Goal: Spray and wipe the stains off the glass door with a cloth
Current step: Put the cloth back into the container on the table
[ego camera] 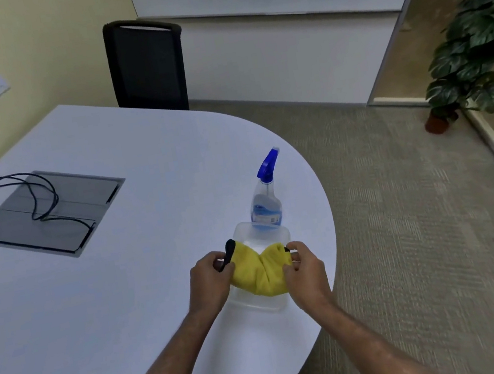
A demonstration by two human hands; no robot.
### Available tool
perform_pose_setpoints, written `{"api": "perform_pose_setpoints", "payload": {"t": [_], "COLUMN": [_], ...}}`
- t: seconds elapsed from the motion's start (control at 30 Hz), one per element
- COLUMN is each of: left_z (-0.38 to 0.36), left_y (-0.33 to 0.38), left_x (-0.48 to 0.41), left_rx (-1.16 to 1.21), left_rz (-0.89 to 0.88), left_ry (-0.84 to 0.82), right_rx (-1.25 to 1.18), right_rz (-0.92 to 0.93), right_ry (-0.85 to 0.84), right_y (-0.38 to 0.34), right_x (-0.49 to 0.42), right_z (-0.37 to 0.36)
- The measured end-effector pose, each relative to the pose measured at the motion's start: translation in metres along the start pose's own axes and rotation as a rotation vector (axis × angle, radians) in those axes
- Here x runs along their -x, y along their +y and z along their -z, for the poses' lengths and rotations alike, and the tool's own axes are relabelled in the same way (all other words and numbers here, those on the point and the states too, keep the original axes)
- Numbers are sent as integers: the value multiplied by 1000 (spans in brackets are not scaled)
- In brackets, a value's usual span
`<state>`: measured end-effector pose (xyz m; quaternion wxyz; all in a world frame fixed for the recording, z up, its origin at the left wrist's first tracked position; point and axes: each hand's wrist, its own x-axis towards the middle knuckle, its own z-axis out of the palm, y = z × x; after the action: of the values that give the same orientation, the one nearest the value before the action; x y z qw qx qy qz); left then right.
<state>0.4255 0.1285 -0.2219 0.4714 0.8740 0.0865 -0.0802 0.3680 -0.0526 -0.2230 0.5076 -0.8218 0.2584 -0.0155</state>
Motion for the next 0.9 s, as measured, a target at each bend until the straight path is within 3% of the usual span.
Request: {"api": "perform_pose_setpoints", "payload": {"t": [0.43, 0.63, 0.9], "left_z": [-21, -25, -32], "left_y": [-25, -33, -49], "left_x": [-9, -12, -17], "left_rx": [-139, -186, -393], "left_rz": [-103, -187, -273], "left_ry": [56, 49, -13], "right_rx": [8, 188, 616], "right_rz": [6, 75, 287], "right_ry": [2, -20, 61], "right_y": [7, 15, 28], "right_x": [-11, -10, -18], "right_z": [-39, -44, -54]}}
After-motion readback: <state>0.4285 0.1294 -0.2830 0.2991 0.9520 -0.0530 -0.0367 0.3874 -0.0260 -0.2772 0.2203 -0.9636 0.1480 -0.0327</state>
